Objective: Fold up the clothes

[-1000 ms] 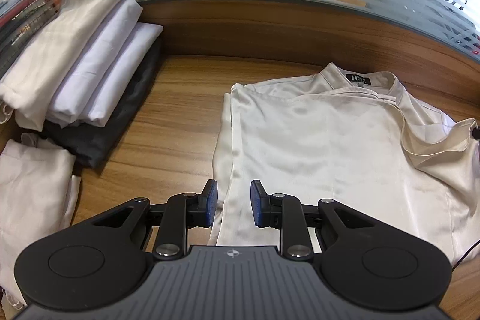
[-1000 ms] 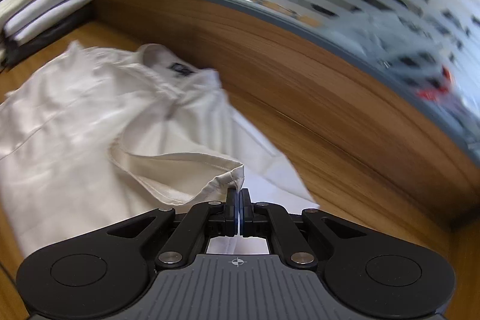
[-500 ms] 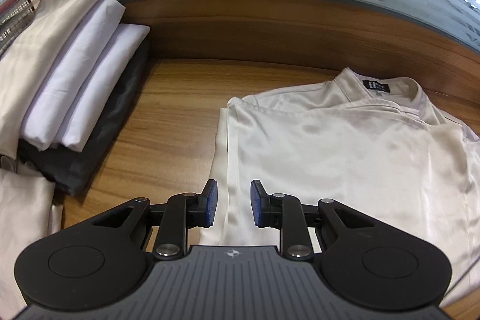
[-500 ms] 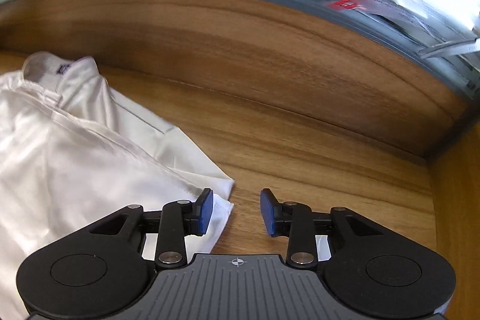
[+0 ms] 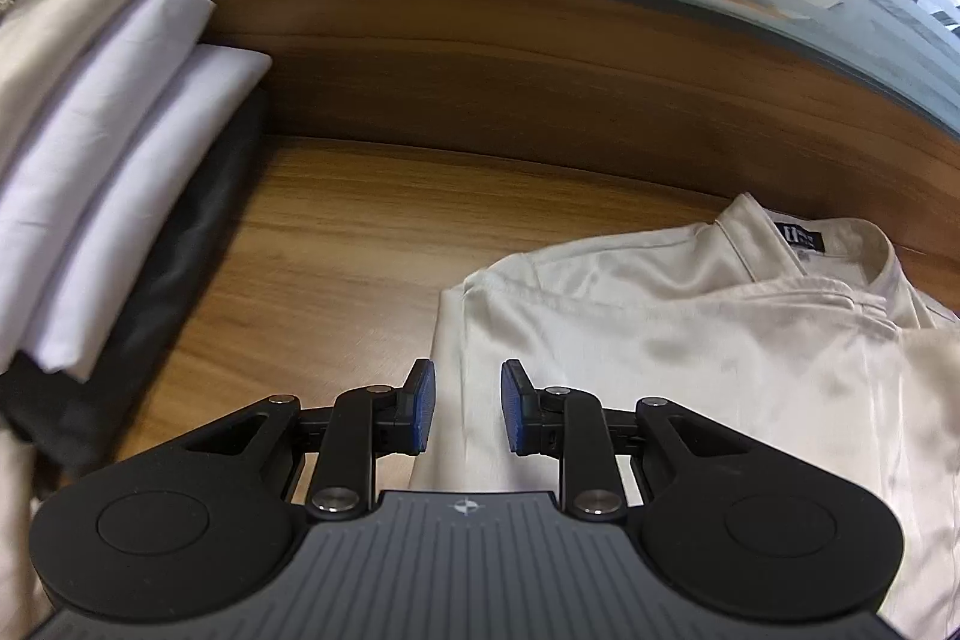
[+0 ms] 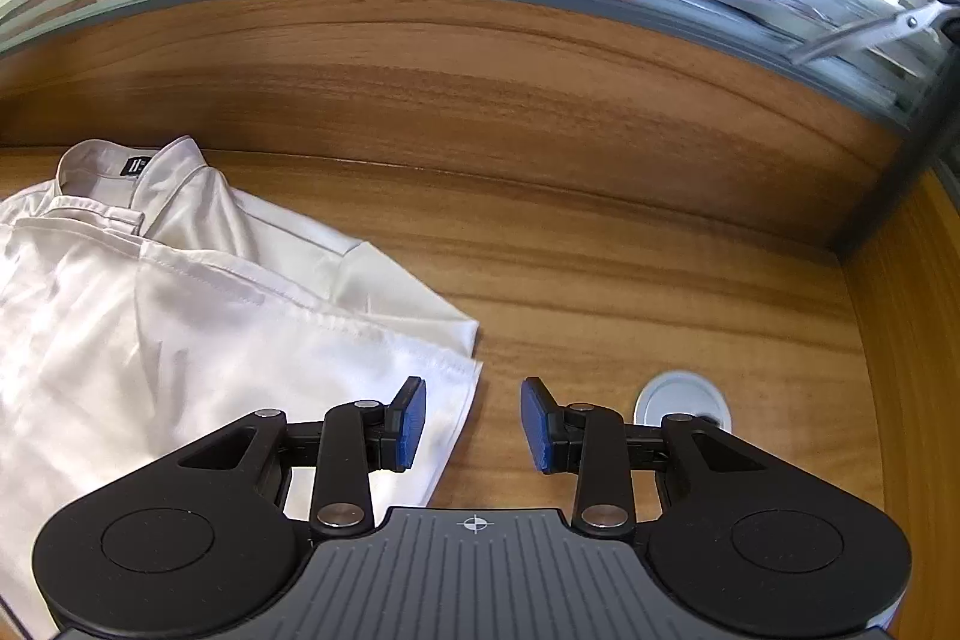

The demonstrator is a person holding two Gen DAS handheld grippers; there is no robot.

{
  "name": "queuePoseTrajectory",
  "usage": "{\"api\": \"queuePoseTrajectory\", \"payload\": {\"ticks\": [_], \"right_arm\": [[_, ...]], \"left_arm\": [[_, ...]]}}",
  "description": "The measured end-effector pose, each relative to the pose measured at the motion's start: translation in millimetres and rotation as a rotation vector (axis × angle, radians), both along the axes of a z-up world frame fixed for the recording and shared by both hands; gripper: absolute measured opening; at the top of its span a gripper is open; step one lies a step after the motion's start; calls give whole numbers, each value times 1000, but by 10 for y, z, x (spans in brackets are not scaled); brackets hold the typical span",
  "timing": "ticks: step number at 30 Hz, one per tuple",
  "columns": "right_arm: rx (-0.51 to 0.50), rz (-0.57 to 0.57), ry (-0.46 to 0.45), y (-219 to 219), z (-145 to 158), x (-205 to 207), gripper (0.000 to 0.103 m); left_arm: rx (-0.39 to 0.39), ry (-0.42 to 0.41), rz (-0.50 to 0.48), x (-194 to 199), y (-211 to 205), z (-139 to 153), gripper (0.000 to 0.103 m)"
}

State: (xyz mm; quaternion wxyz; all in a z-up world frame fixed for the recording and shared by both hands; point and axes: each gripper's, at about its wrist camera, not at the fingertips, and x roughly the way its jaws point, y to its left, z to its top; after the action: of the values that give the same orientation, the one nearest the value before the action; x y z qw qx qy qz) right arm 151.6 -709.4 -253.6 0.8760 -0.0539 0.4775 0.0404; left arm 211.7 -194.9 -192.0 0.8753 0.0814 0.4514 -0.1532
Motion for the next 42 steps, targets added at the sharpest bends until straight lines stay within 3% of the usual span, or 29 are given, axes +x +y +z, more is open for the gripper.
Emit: {"api": "queuePoseTrajectory", "payload": {"ticks": [4,6,7,12,16,18,21,26,33,42], "right_arm": [[9,-41,10,-3,37,-92,38],[27,-71,18,-31,46,-123,39],[36,-86,22,-42,48,-137,39],[37,-114,27,-41,69,-214,39],[35,-107,35,-4,58,-270,39],[26,-88,37,34,58,-308,39],[15,-28,23,116,88,-401,39],[24,129,-18,279,162,-665,39],[53,319,-23,598,191,-1123,41],[9,588,-54,1256,104,-1669,42]], "left_arm": [[4,42,15,141,-74,-127,27],[1,39,14,158,-92,-148,7],[-1,23,11,149,-97,-138,2],[47,-73,18,43,-127,-26,2],[85,-53,37,79,-105,-42,2],[75,-37,47,104,-70,-32,7],[22,-79,32,25,17,92,14],[25,-126,-50,-213,151,337,28],[36,-138,-183,-739,397,559,30],[105,-164,-434,-1568,426,435,45]]}}
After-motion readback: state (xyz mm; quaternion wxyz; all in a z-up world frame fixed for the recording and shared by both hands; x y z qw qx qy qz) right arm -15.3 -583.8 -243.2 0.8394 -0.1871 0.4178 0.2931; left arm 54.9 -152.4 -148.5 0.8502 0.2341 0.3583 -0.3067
